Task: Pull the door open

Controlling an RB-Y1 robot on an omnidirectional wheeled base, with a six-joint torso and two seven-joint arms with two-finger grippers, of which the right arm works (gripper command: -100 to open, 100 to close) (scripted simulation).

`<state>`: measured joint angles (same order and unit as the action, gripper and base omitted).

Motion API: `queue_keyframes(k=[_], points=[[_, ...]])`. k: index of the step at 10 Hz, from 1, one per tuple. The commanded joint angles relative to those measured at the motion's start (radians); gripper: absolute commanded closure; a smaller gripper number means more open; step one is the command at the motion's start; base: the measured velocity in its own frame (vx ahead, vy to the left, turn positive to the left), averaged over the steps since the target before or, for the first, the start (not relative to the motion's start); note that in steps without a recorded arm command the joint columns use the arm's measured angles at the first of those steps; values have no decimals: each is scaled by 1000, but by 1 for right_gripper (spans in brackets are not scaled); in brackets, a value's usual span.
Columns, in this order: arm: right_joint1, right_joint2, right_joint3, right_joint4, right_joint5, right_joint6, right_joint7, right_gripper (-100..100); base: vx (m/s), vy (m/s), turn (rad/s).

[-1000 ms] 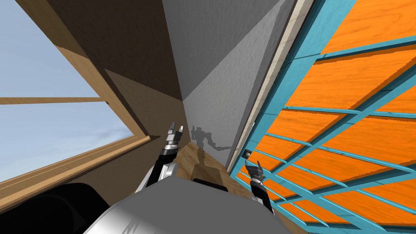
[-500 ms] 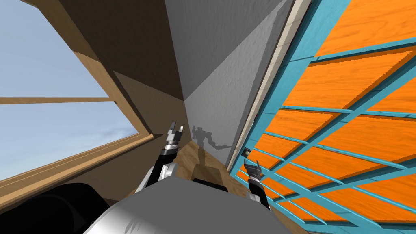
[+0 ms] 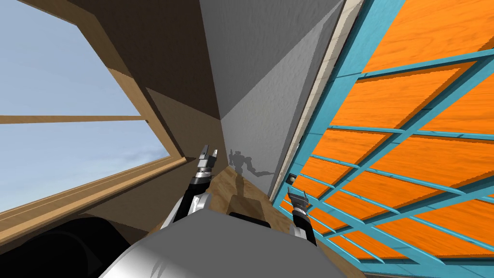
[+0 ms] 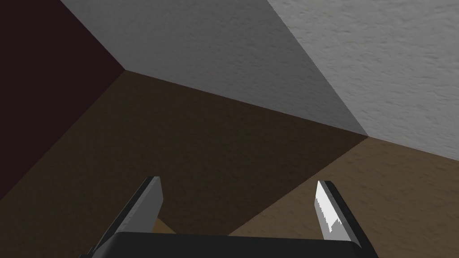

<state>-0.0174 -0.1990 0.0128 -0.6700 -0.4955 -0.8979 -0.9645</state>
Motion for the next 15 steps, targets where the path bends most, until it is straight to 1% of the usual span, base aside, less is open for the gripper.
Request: queue_keyframes(k=[1, 2, 3, 5, 6, 10, 13, 14, 15], points=[[-2, 6, 7, -8, -20, 6, -50, -100, -49, -6, 29], [-5, 10, 14, -11, -36, 10, -74, -100, -68, -10, 48], [-5, 10, 14, -11, -36, 10, -89, -100, -54, -9, 18], [-11, 19, 25, -17, -66, 17, -153, -100, -63, -4, 31], [-11, 19, 25, -17, -66, 17, -165, -100, -50, -15, 13], [-21, 33, 43, -26, -111, 28, -286, -100, -55, -10, 30], [-25, 39, 51, -30, -132, 33, -348, -100, -48, -4, 19], [-24, 38, 49, -28, -128, 32, -333, -100, -21, -2, 2], [-14, 16, 47, -22, -132, 27, -362, -100, 110, -5, 75]])
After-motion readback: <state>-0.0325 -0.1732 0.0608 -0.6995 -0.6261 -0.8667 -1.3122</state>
